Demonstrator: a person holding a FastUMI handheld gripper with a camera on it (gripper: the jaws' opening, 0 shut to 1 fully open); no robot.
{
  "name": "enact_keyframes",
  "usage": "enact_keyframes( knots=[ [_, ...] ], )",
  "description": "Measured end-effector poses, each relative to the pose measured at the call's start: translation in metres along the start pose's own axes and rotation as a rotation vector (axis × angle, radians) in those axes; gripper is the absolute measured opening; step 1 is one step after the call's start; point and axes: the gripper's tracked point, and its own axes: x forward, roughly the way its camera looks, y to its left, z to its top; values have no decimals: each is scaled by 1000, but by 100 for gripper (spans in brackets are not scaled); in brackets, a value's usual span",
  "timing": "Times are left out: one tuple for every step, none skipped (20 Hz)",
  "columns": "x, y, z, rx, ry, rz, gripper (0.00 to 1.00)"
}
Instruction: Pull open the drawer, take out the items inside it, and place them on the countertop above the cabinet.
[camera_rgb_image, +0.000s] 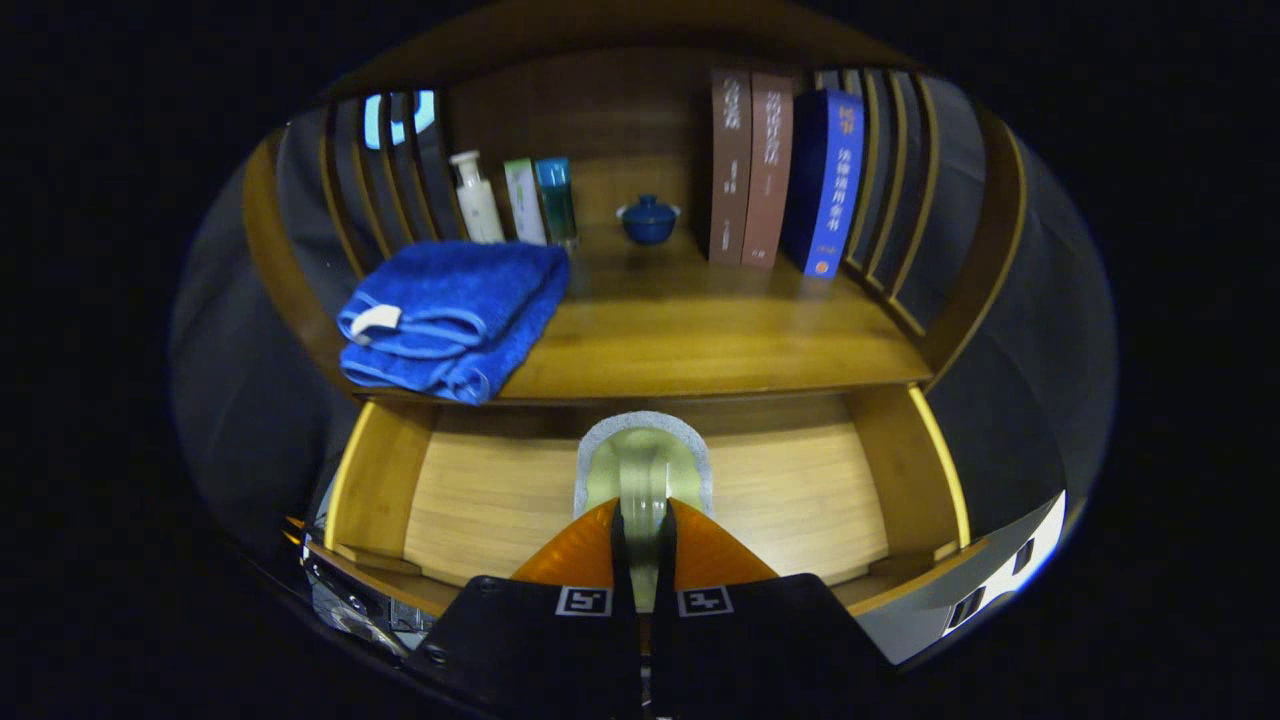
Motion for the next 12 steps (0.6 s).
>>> enact_keyframes(
  knots=[
    [-9,-1,15,7,-45,1,9],
    [-15,-1,29,15,-86,2,9],
    [-20,-1,44,21,-114,5,9],
    [-22,-1,56,24,-126,14,9],
    [-19,-1,65,28,-128,23,9],
    [-12,-1,71,31,-124,24,9],
    [-3,0,80,37,-121,32,9],
    [6,1,87,42,-113,34,9],
    [18,1,91,47,-96,38,9],
    [29,2,94,50,-75,45,9],
    [41,6,97,47,-53,56,9],
    [51,10,99,38,-35,62,9]
  ],
)
